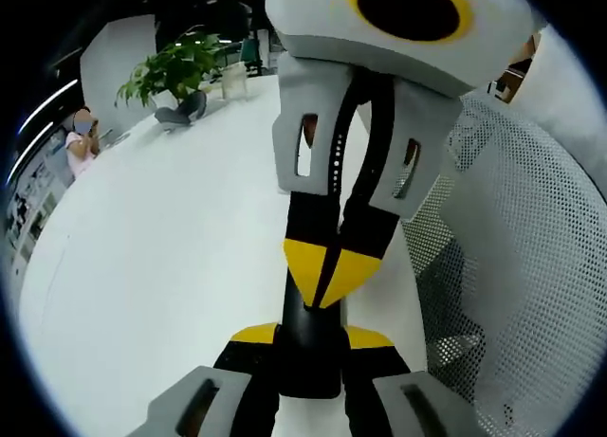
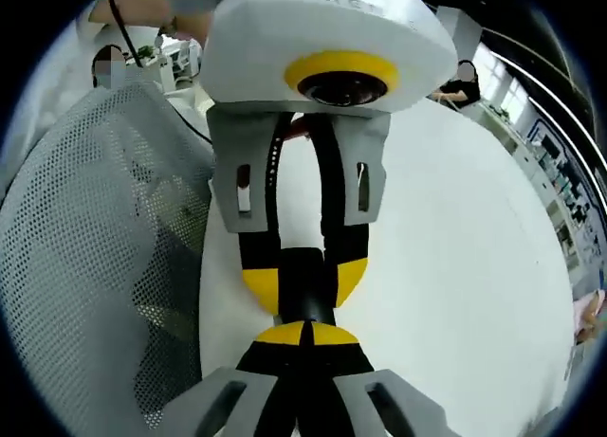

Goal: Press the specified remote control buttons in sequence, fully releasing each button before pressing the next.

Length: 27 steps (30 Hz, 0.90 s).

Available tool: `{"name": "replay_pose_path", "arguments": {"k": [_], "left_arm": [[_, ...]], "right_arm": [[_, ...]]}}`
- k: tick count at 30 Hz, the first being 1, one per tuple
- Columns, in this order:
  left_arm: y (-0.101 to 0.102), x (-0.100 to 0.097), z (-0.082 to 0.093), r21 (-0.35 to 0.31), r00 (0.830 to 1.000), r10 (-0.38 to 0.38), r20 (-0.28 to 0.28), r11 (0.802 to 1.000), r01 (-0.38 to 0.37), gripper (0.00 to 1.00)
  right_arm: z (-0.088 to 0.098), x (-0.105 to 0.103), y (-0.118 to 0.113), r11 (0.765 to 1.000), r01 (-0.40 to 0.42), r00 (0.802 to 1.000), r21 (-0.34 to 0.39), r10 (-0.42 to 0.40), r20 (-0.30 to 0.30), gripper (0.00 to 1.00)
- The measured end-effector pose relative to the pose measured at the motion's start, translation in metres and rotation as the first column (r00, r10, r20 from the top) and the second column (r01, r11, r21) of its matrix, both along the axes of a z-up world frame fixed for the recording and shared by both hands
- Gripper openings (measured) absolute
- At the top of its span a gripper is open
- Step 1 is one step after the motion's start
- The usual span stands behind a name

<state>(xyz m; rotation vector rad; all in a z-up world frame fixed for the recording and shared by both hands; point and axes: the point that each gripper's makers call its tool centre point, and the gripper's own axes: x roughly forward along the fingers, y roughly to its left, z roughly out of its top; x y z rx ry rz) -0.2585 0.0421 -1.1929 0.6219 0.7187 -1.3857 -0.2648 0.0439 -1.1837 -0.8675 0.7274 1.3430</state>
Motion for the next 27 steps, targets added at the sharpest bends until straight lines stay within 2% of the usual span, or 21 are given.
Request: {"name": "replay_pose_path", "arguments": {"k": [3,11,14,17,21,23,25,27], "left_arm": [[-0.001,0.0,0.0,0.002,1.0,0.001,0.0,1.0,-0.001,0.23],[-0.002,0.0,0.0,0.053,1.0,-0.011,0.003,0.999,0.011,0.23],[-0.001,0.0,-0.001,0.058,1.0,0.003,0.001,0.998,-0.003,0.23],[-0.001,0.0,-0.001,0.063,1.0,0.01,0.004,0.998,-0.01,0.23],[-0.002,-0.001,-0.001,0.07,0.999,0.032,0.005,0.997,-0.033,0.23],[-0.002,-0.001,-0.001,0.066,0.999,0.046,0.005,0.997,-0.046,0.23],[-0.002,-0.001,-0.001,0.066,0.999,0.051,0.004,0.997,-0.051,0.23],[-0.002,-0.001,-0.001,0.062,0.998,0.058,0.005,0.996,-0.058,0.23]], "right_arm": [[0.0,0.001,0.0,1.0,-0.01,1.0,0.0,0.01,-0.001,0.0],[0.0,0.002,-0.001,0.997,0.067,0.997,0.035,-0.065,-0.043,0.0],[0.002,0.003,0.0,0.983,0.152,0.984,0.103,-0.142,-0.105,0.0],[0.003,-0.001,-0.002,0.973,0.191,0.975,0.127,-0.173,-0.137,0.0],[0.003,-0.005,-0.008,0.979,0.168,0.981,0.116,-0.155,-0.116,0.08],[0.002,-0.002,-0.015,0.981,0.168,0.982,0.1,-0.158,-0.103,0.11],[-0.002,0.001,-0.023,0.982,0.176,0.982,0.073,-0.17,-0.085,0.19],[-0.003,0.003,-0.028,0.982,0.178,0.981,0.07,-0.171,-0.087,0.21]]}}
